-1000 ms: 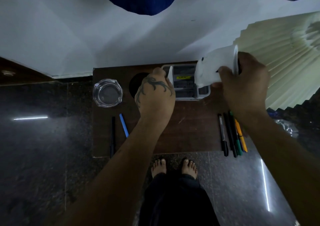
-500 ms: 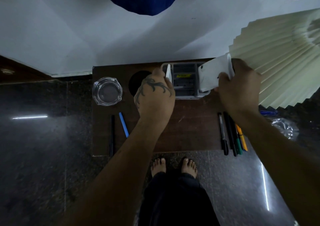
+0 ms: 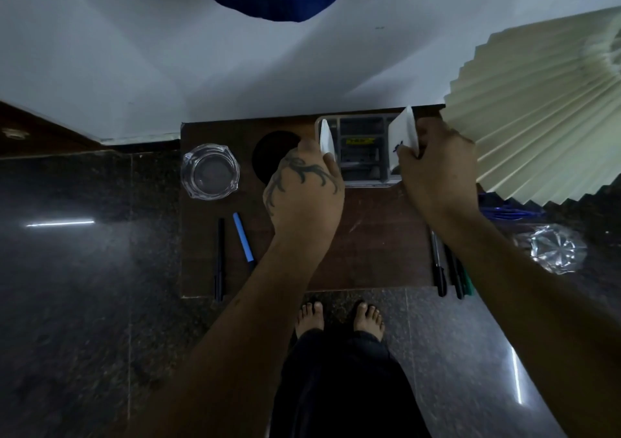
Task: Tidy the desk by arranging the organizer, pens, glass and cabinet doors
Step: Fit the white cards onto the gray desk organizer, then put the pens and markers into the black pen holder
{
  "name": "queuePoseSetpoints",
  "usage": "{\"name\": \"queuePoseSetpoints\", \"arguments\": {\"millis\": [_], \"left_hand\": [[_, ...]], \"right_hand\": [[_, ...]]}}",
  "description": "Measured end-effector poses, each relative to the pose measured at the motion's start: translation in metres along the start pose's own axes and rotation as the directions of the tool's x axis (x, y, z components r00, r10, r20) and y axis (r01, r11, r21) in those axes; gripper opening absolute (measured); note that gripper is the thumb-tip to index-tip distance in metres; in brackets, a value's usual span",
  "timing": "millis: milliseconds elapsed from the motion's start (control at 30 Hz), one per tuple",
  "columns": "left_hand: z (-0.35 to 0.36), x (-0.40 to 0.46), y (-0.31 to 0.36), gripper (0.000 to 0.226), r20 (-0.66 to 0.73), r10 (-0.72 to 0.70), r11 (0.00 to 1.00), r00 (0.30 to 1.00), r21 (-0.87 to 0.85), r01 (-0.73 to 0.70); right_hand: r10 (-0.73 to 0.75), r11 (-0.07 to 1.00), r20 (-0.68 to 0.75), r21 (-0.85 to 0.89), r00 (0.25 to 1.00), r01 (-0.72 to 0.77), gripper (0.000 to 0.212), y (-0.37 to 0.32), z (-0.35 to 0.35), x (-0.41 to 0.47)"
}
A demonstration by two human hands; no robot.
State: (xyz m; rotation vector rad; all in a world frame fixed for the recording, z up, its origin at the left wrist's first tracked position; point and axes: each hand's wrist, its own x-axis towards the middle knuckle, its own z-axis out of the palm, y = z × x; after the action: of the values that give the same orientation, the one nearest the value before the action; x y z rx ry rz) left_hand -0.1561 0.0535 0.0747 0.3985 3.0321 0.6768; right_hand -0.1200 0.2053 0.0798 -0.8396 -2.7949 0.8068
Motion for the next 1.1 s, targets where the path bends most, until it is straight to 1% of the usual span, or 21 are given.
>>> {"name": "queuePoseSetpoints", "arguments": {"millis": [67,133,233,300,367,467,567,600,667,700,733,767,800,833,867,900,933,967,1033,1100], "left_hand": [[-0.001,-0.007,-0.001,0.028,-0.042,0.013,0.999,0.999,0.036,-0.011],[-0.003,-0.015,0.000,0.026,-0.076,-0.001,0.998,0.997,0.067,0.006],[-0.008,-0.032,0.000,0.025,-0.049,-0.042,0.997,0.998,0.067,0.045],[-0.011,-0.045,-0.001,0.026,-0.006,-0.087,0.996,0.996,0.033,0.087],[-0.010,-0.059,-0.004,0.026,0.008,-0.120,0.992,0.993,0.028,0.120],[-0.002,-0.086,-0.020,0.027,0.067,-0.165,0.984,0.984,0.071,0.161],[0.001,-0.111,-0.041,0.031,0.187,-0.182,0.975,0.965,0.160,0.153],[0.002,-0.118,-0.050,0.029,0.162,-0.201,0.970,0.966,0.171,0.173],[-0.002,-0.128,-0.064,0.026,0.133,-0.278,0.960,0.951,0.069,0.271],[-0.006,-0.132,-0.069,0.029,0.136,-0.301,0.953,0.944,0.019,0.302],[-0.013,-0.133,-0.069,0.038,0.196,-0.284,0.957,0.938,-0.004,0.291],[-0.021,-0.133,-0.067,0.051,0.265,-0.280,0.958,0.923,0.014,0.287],[-0.026,-0.135,-0.066,0.068,0.335,-0.276,0.958,0.901,0.023,0.285],[-0.034,-0.136,-0.065,0.086,0.371,-0.311,0.945,0.875,0.025,0.326],[-0.039,-0.138,-0.067,0.098,0.371,-0.332,0.936,0.867,0.020,0.350],[-0.041,-0.140,-0.071,0.103,0.334,-0.367,0.921,0.868,0.004,0.389],[-0.042,-0.141,-0.076,0.102,0.295,-0.403,0.903,0.866,-0.024,0.428],[-0.039,-0.143,-0.082,0.099,0.294,-0.438,0.886,0.850,-0.019,0.463],[-0.036,-0.147,-0.088,0.092,0.345,-0.453,0.880,0.822,0.024,0.475],[-0.033,-0.150,-0.089,0.070,0.394,-0.476,0.876,0.786,0.128,0.465]], "right_hand": [[-0.005,1.000,-0.008,-0.008,1.000,0.005,0.031,0.001,-0.001,-0.007],[-0.004,1.000,-0.019,-0.009,1.000,0.004,0.033,-0.001,-0.004,-0.017],[0.021,0.999,-0.056,0.037,0.998,-0.019,0.037,-0.002,-0.007,-0.035],[0.035,0.998,-0.082,0.059,0.996,-0.030,0.034,-0.002,-0.008,-0.046],[0.037,0.996,-0.069,0.086,0.997,-0.031,0.031,-0.003,-0.006,-0.059],[0.065,0.994,0.011,0.087,0.998,-0.066,0.026,-0.010,0.000,-0.081],[0.083,0.993,0.156,0.065,0.984,-0.094,0.029,-0.013,0.015,-0.100],[0.093,0.993,0.210,0.053,0.973,-0.106,0.029,-0.013,0.021,-0.106],[0.113,0.991,0.304,0.032,0.946,-0.128,0.030,-0.014,0.033,-0.117],[0.119,0.990,0.338,0.033,0.934,-0.138,0.030,-0.014,0.038,-0.122],[0.123,0.989,0.365,0.037,0.923,-0.146,0.031,-0.016,0.044,-0.128],[0.128,0.987,0.389,0.036,0.912,-0.154,0.031,-0.017,0.049,-0.133],[0.139,0.986,0.412,0.027,0.901,-0.164,0.031,-0.019,0.054,-0.138],[0.149,0.985,0.433,0.014,0.889,-0.172,0.031,-0.020,0.060,-0.143],[0.159,0.984,0.453,0.000,0.877,-0.178,0.032,-0.022,0.066,-0.147],[0.168,0.983,0.472,-0.015,0.866,-0.183,0.033,-0.022,0.073,-0.151],[0.181,0.981,0.491,-0.033,0.852,-0.189,0.033,-0.023,0.078,-0.155],[0.194,0.979,0.510,-0.052,0.838,-0.196,0.033,-0.024,0.083,-0.158],[0.207,0.978,0.550,-0.085,0.809,-0.192,0.032,-0.025,0.093,-0.165],[0.214,0.976,0.577,-0.097,0.788,-0.194,0.031,-0.026,0.102,-0.172]]}}
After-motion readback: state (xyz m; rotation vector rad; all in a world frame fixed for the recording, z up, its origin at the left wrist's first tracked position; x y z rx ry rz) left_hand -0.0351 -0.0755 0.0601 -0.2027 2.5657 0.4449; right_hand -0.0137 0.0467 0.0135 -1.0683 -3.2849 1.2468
